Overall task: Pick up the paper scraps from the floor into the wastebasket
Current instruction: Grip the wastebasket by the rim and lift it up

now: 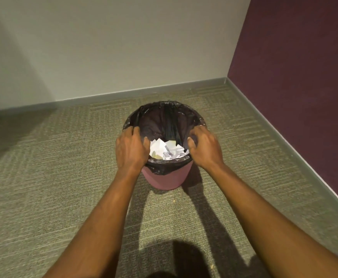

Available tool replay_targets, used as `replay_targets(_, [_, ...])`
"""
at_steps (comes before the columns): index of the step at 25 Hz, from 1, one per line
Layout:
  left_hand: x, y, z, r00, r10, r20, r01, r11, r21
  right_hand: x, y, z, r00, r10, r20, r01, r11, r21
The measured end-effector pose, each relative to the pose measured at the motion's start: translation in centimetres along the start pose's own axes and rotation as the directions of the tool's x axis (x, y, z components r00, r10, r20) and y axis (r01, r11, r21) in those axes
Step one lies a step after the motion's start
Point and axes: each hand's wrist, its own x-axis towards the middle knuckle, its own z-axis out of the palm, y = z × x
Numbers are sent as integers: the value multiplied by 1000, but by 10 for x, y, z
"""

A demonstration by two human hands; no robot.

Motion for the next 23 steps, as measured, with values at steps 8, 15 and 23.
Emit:
replay_targets(8, [-4, -6, 7, 989, -150, -9, 146, 977, -157, -3, 2, 6, 997, 80, 1, -80, 996, -30])
replay_targets(15, [33, -17, 11, 808, -573, 138, 552, 656, -515, 12, 5, 12, 773, 634, -35, -589, 737, 331])
replay_targets(23, [52, -34, 8, 780, -584, 225, 585, 552, -594, 24, 3, 4, 697, 714, 62, -649, 592, 477])
